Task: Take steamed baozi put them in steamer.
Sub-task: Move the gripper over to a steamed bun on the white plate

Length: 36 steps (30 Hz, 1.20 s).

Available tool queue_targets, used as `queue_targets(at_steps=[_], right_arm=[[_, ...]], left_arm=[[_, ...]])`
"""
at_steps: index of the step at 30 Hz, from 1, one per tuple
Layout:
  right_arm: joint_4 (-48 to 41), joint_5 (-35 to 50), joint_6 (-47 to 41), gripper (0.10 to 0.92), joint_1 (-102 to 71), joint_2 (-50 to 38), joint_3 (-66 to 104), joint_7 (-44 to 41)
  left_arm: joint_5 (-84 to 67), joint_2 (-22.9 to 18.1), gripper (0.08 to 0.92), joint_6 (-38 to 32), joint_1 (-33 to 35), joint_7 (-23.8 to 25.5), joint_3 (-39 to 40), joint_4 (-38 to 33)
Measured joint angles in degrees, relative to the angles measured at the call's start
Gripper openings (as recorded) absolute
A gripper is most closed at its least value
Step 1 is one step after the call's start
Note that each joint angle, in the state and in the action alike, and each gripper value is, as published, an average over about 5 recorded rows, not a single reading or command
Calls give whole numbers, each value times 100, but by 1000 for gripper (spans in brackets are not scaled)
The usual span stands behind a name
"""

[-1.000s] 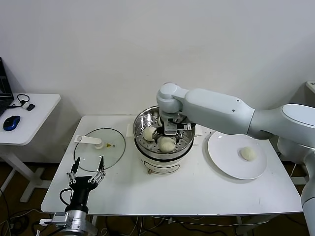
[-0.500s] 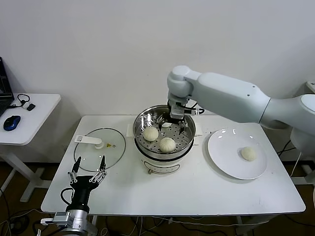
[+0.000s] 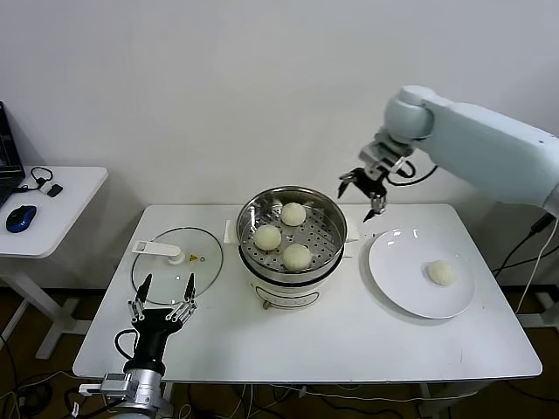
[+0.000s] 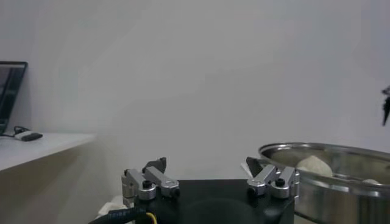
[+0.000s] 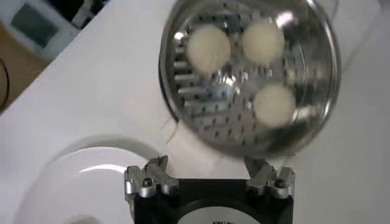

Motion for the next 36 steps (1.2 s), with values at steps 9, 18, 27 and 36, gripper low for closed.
queue_targets(at_steps=[9,18,27,36], right_arm=[[-924,-532,-102,823,-698,-523,783,-45],[-1589,-1611,82,823,-1816,-683,2044,-62],[-2010,-2475,262,823,-2771,-663,3059,-35],[-2474,-3155,366,823,-3354,-402,3803,73]], left_arm=[[35,-5,823,4,40,-1,28,-73],[43,-15,823,8,80,-19,28,-103],[95,-35,823,44,37,-24,73,-46],[115,-37,823,64,7,-26,58,4]])
